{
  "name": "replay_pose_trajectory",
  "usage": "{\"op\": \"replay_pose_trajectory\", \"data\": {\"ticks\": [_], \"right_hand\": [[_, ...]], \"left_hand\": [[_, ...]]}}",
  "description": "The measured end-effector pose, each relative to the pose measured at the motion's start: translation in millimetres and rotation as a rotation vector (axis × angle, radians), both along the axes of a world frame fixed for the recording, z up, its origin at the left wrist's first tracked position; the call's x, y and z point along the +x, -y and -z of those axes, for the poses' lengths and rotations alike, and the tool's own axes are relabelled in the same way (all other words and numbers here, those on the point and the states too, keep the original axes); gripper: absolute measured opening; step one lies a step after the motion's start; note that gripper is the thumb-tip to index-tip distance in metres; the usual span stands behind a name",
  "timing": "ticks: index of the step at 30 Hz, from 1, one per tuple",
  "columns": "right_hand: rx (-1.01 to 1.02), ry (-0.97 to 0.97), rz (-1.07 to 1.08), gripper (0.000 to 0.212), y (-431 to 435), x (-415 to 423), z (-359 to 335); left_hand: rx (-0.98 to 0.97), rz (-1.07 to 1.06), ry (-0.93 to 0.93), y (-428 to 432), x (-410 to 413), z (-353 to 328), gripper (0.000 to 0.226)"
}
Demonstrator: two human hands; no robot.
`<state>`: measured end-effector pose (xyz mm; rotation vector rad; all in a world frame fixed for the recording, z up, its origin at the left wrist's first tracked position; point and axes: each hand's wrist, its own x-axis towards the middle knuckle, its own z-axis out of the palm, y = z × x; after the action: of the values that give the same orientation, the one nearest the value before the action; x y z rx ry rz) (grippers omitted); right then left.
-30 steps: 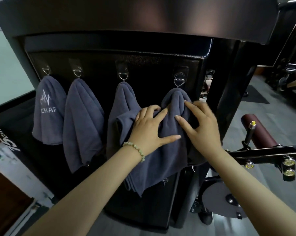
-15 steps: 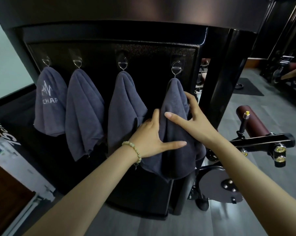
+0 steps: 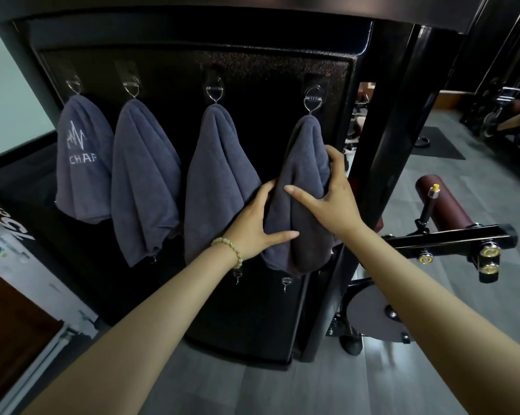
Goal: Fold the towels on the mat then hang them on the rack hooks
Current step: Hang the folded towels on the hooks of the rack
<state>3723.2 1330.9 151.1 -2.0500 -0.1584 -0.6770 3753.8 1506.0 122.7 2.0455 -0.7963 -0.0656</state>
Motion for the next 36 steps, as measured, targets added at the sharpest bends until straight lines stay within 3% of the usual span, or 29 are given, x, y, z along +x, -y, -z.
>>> {"op": "replay_pose_trajectory", "data": {"ticks": [4, 11, 15, 18, 25, 30, 36], "right_hand": [[-0.022, -0.013, 0.023, 0.083, -1, -3, 1], [-0.118, -0.152, 0.154, 0.09, -6, -55, 11], [-0.203, -0.171, 0.291, 0.083, -19, -117, 36], [-0.309, -0.19, 0.424, 0.076, -35, -172, 64], [-0.478, -0.506, 0.664, 0.086, -59, -346, 129], [-0.412, -0.741, 0.904, 0.084, -64, -511, 172], [-0.227, -0.944, 1.261, 0.077, -94, -728, 210]], "left_hand": [[0.079, -0.034, 0.102, -7, -3, 23, 0.1], [-0.04, -0.095, 0.168, -31, -43, 37, 0.082], [0.084, -0.088, 0.249, -51, -80, 55, 0.075], [0.195, 0.04, 0.248, -65, -115, 74, 0.072], [0.419, 0.38, 0.385, -50, -213, 121, 0.069], [0.57, 0.704, 0.547, -6, -316, 155, 0.084], [0.632, 1.013, 0.641, 53, -478, 192, 0.076]]}}
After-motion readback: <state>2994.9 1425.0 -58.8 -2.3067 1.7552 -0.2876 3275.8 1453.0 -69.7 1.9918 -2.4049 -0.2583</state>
